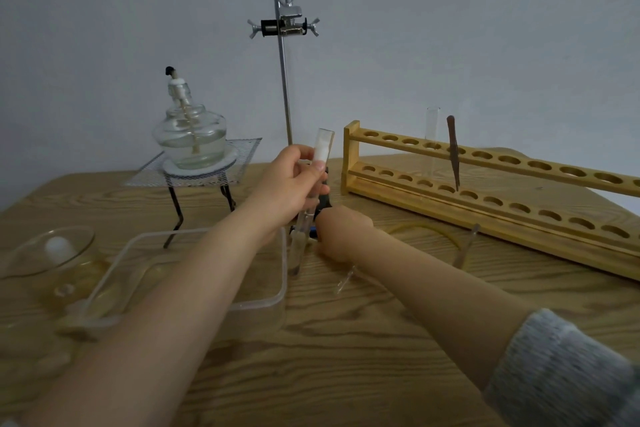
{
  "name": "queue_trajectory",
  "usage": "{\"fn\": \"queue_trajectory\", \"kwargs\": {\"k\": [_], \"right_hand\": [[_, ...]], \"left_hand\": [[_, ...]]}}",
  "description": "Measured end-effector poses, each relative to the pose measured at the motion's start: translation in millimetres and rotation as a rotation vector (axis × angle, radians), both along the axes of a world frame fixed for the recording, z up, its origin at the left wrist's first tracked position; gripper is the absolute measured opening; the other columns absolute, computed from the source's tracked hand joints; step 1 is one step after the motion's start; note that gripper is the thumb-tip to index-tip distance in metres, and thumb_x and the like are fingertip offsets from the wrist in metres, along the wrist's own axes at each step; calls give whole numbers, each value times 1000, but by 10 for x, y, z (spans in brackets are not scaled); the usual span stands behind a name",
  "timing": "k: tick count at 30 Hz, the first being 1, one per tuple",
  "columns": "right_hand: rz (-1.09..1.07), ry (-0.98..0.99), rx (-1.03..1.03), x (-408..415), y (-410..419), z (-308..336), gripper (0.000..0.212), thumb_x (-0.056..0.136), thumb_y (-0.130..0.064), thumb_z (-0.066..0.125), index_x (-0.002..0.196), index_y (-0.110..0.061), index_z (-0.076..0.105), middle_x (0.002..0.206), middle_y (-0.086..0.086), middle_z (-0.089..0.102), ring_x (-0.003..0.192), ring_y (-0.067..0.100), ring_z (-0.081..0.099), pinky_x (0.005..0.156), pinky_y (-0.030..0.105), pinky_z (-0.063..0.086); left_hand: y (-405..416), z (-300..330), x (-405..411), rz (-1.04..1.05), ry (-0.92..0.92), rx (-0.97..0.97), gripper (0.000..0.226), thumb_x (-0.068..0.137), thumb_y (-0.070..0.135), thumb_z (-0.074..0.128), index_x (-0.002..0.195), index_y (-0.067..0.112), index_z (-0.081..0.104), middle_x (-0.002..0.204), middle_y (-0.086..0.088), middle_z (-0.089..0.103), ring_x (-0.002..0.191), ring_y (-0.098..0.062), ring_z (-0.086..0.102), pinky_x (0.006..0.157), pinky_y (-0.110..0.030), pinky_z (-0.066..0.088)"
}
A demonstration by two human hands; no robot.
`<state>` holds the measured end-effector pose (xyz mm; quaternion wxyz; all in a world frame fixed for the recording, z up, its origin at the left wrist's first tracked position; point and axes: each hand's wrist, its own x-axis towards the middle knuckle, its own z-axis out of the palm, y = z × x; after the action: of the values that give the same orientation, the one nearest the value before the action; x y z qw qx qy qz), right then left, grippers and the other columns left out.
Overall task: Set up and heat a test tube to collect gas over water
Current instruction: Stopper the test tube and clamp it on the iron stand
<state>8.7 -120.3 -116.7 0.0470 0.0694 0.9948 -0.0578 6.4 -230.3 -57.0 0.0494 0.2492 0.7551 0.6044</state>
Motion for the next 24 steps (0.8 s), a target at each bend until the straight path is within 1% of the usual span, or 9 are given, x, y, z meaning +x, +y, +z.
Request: {"fn": "queue_trajectory", "kwargs": {"k": [4, 6, 7, 9, 12, 15, 18, 21, 24], "right_hand": [[-27, 25, -83, -50, 59, 32, 4, 88, -14, 59, 86, -13, 56, 79, 2, 55, 68, 14, 54, 59, 26, 45], [-51, 50, -137, -76, 122, 122, 9, 89, -15, 58, 95, -8, 60, 80, 2, 57, 68, 13, 54, 57, 24, 45], [-72, 64, -182, -80, 163, 192, 13, 91, -15, 57, 100, -7, 61, 82, 3, 59, 69, 14, 58, 59, 24, 50], [-142, 120, -392, -45, 256, 355, 13, 93, -15, 57, 102, -7, 58, 87, 7, 65, 72, 16, 65, 68, 27, 58], [-203, 233, -773, 92, 392, 638, 10, 94, -12, 55, 104, -11, 56, 81, 10, 66, 64, 16, 66, 59, 26, 59], [-213, 289, -1014, 223, 542, 886, 17, 94, -9, 57, 110, -6, 59, 83, 13, 67, 62, 16, 65, 54, 25, 57], [-201, 338, -1074, 322, 674, 1042, 23, 90, -12, 63, 111, -4, 62, 92, 15, 69, 64, 15, 61, 57, 23, 53], [-167, 418, -1076, 381, 796, 1129, 27, 88, -22, 67, 109, -5, 66, 93, 14, 69, 64, 14, 57, 57, 23, 50], [-146, 477, -1039, 417, 890, 1180, 27, 87, -27, 68, 106, -8, 68, 81, 8, 67, 62, 12, 54, 57, 23, 48]], "left_hand": [[-17, -3, 5, -8, -11, 2, 26, 98, 21, 46, 123, 15, 47, 97, 2, 62, 89, -11, 66, 83, -35, 57], [-32, -7, 1, -1, 0, -10, 26, 98, 21, 46, 123, 15, 47, 97, 2, 62, 90, -11, 66, 83, -37, 57], [-36, -2, -2, 5, 8, -19, 26, 98, 22, 46, 123, 17, 47, 98, 2, 63, 91, -12, 66, 84, -38, 56], [-39, 2, -11, 14, 13, -25, 24, 97, 23, 46, 121, 18, 47, 100, 2, 64, 93, -12, 66, 86, -40, 55], [-29, 3, -26, 17, -11, -16, 24, 97, 23, 47, 120, 18, 47, 100, 1, 63, 93, -12, 66, 88, -42, 54], [14, -8, -46, 20, -13, -19, 24, 96, 26, 49, 119, 19, 48, 100, 0, 64, 94, -13, 66, 89, -42, 54], [80, -6, -90, 26, 10, -44, 15, 95, 28, 51, 110, 26, 51, 95, 3, 65, 94, -13, 66, 90, -42, 53], [144, 41, -137, 35, 60, -89, 8, 93, 34, 53, 95, 40, 49, 94, 6, 65, 96, -15, 64, 89, -41, 53], [195, 109, -162, 56, 142, -150, 9, 94, 33, 52, 100, 38, 49, 98, 3, 64, 92, -12, 61, 72, -26, 50]]}}
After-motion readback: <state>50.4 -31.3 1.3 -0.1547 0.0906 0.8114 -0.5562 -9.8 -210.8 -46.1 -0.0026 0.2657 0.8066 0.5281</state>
